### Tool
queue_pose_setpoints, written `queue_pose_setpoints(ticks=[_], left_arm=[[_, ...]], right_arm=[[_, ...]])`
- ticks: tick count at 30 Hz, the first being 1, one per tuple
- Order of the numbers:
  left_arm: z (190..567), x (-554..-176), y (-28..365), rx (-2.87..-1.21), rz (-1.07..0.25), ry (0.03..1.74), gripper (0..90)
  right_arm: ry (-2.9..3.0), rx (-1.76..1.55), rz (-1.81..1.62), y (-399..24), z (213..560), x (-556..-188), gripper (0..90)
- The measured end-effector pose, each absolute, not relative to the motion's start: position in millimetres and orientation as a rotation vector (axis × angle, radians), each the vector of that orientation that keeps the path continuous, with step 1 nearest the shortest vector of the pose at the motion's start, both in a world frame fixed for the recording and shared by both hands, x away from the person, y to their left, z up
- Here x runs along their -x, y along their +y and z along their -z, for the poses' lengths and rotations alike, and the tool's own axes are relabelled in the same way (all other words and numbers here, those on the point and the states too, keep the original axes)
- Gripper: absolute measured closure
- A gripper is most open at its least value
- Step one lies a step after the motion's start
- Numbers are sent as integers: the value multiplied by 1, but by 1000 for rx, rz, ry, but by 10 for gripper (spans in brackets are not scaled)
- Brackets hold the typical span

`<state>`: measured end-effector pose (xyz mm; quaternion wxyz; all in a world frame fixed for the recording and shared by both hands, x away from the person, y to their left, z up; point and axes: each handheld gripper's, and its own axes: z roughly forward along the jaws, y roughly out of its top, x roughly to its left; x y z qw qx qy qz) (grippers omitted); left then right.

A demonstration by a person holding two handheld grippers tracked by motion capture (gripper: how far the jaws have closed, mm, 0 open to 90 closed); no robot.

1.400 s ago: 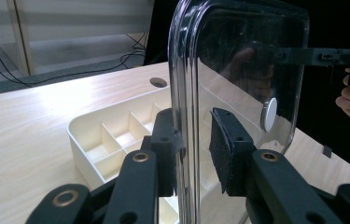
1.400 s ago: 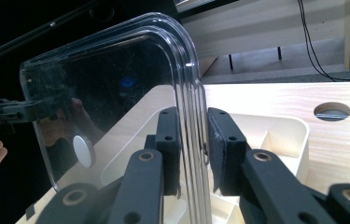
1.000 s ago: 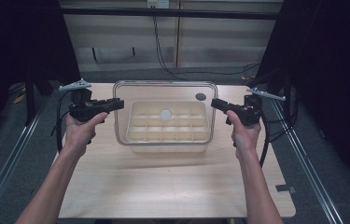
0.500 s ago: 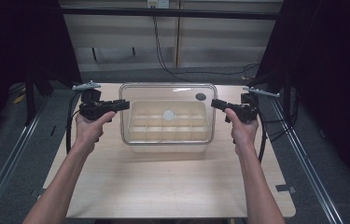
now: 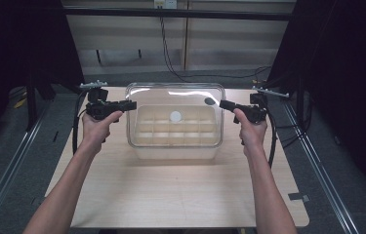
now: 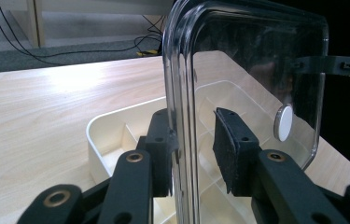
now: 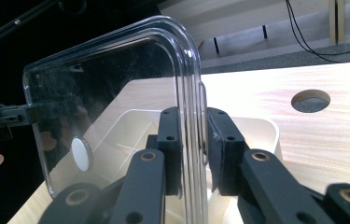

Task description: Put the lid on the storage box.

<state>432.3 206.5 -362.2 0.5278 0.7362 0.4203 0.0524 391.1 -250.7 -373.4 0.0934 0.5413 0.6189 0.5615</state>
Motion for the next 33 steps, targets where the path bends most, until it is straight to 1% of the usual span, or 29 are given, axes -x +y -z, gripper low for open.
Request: queue_pose_setpoints(ticks=[9, 14, 27, 33], left_arm=[[366, -440, 203, -1779, -120, 1035, 664], [374, -448, 202, -1767, -92, 1067, 655], [390, -461, 200, -1771, -51, 1120, 624], [397, -464, 198, -1793, -65, 1144, 600]], right_arm=[[1840, -1652, -1667, -252, 381, -402, 766], [1851, -1675, -1641, -252, 386, -410, 764], [1853, -1783, -1594, -249, 403, -429, 731], [1877, -1792, -1542, -247, 410, -433, 716]])
